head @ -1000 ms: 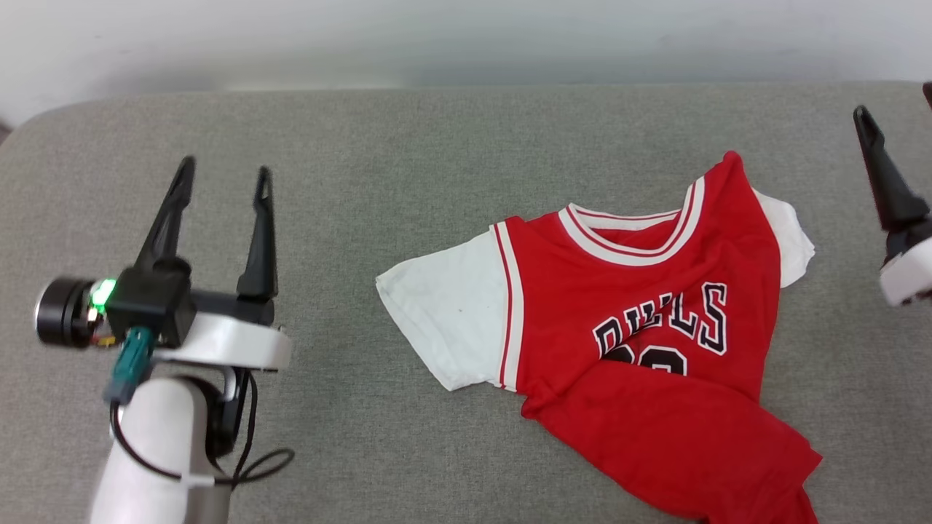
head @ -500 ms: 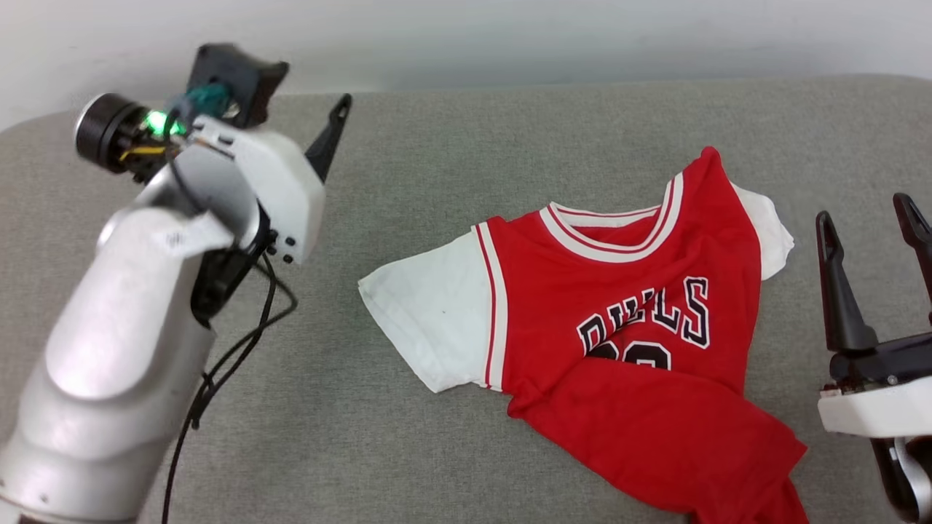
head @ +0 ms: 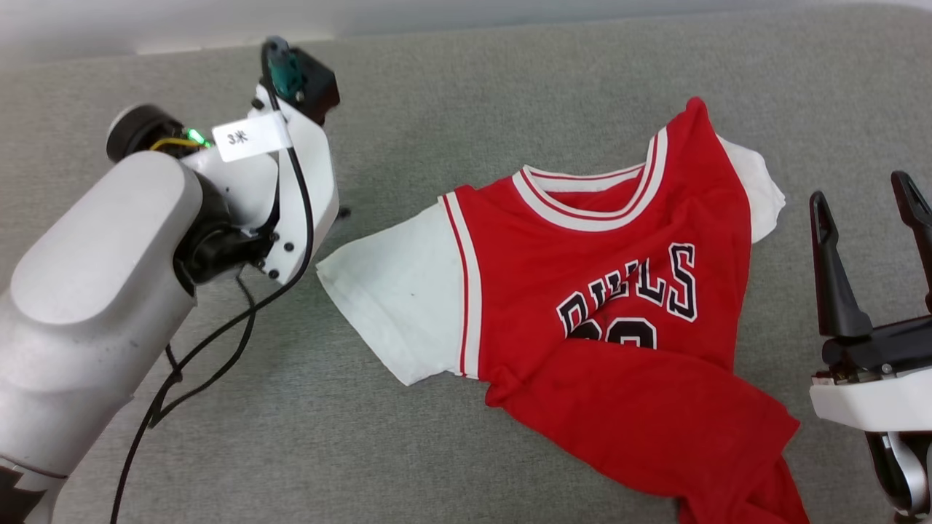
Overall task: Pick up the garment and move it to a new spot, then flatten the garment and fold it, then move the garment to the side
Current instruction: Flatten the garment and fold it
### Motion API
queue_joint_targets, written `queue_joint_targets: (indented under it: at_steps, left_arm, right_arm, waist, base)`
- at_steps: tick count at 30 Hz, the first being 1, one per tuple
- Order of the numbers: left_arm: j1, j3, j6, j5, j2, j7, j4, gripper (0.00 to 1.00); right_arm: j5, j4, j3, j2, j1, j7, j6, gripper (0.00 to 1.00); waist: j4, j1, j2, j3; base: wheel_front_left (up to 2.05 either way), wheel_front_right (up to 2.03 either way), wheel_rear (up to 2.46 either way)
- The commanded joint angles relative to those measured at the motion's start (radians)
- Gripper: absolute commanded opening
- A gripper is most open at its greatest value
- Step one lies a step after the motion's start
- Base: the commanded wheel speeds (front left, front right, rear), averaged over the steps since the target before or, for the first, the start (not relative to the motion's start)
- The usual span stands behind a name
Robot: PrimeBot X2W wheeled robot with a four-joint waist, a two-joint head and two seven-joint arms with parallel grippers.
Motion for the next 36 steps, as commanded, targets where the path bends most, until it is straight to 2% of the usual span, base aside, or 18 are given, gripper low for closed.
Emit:
queue_joint_targets:
  at_steps: [1, 4, 8, 13, 15, 20, 24, 27, 32, 34, 36]
  left_arm:
    - [-0.018, -0.034, 0.000, -0.029, 0.013, 0.035, 0.018, 1.00]
    - [-0.027, -0.087, 0.000, -0.075, 0.023, 0.078, 0.045, 1.00]
    - [-0.026, -0.137, 0.000, -0.098, 0.032, 0.087, 0.064, 1.00]
    - [-0.006, -0.250, 0.000, -0.128, 0.048, 0.096, 0.075, 1.00]
    - [0.000, -0.289, 0.000, -0.142, 0.053, 0.085, 0.075, 0.00]
    - [-0.030, -0.329, 0.000, -0.168, 0.085, -0.004, 0.050, 0.00]
    - [-0.067, -0.336, 0.000, -0.175, 0.103, -0.088, 0.022, 0.00]
    - [-0.078, -0.342, 0.000, -0.180, 0.111, -0.137, 0.002, 0.00]
    - [-0.106, -0.351, 0.000, -0.175, 0.106, -0.188, -0.018, 0.00]
    - [-0.121, -0.358, 0.000, -0.168, 0.100, -0.201, -0.022, 0.00]
    - [-0.135, -0.364, 0.000, -0.160, 0.097, -0.214, -0.023, 0.00]
  right_arm:
    - [-0.002, 0.004, 0.006, -0.007, -0.023, -0.008, -0.001, 1.00]
    - [0.001, 0.015, 0.015, -0.012, -0.043, -0.011, -0.001, 1.00]
    - [0.004, 0.026, 0.023, -0.014, -0.063, -0.018, -0.001, 1.00]
    - [0.010, 0.056, 0.028, -0.016, -0.089, -0.023, -0.001, 1.00]
    - [0.013, 0.065, 0.019, -0.024, -0.105, -0.023, -0.001, 1.00]
    - [0.017, 0.055, -0.017, -0.075, -0.173, -0.002, -0.001, 1.00]
    - [0.041, 0.044, -0.013, -0.190, -0.272, 0.088, -0.001, 1.00]
    - [0.099, 0.071, 0.070, -0.327, -0.349, 0.272, -0.001, 1.00]
    - [0.370, 0.129, 0.266, -0.548, -0.490, 0.662, -0.001, 1.00]
    - [0.468, 0.153, 0.339, -0.619, -0.548, 0.800, -0.001, 1.00]
    - [0.571, 0.190, 0.392, -0.657, -0.598, 0.935, -0.001, 1.00]
  waist:
    - [-0.018, 0.0000, 0.0000, 0.029]
    - [-0.032, 0.0000, 0.0000, 0.054]
    - [-0.045, 0.0000, 0.0000, 0.077]
    - [-0.058, 0.0000, 0.0000, 0.100]
    - [-0.057, 0.0000, 0.0000, 0.100]
    - [-0.041, 0.0000, 0.0000, 0.072]
    - [-0.019, 0.0000, 0.0000, 0.048]
    - [0.000, 0.0000, 0.0000, 0.040]
    - [0.035, 0.0000, 0.0000, 0.057]
    - [0.048, 0.0000, 0.0000, 0.072]
    - [0.061, 0.0000, 0.0000, 0.088]
  base:
    - [0.00, 0.00, 0.00]
    - [0.00, 0.00, 0.00]
    - [0.00, 0.00, 0.00]
    - [0.00, 0.00, 0.00]
    - [0.00, 0.00, 0.00]
    - [0.00, 0.00, 0.00]
    - [0.00, 0.00, 0.00]
    - [0.00, 0.00, 0.00]
    - [0.00, 0.00, 0.00]
    - [0.00, 0.00, 0.00]
    - [0.00, 0.00, 0.00]
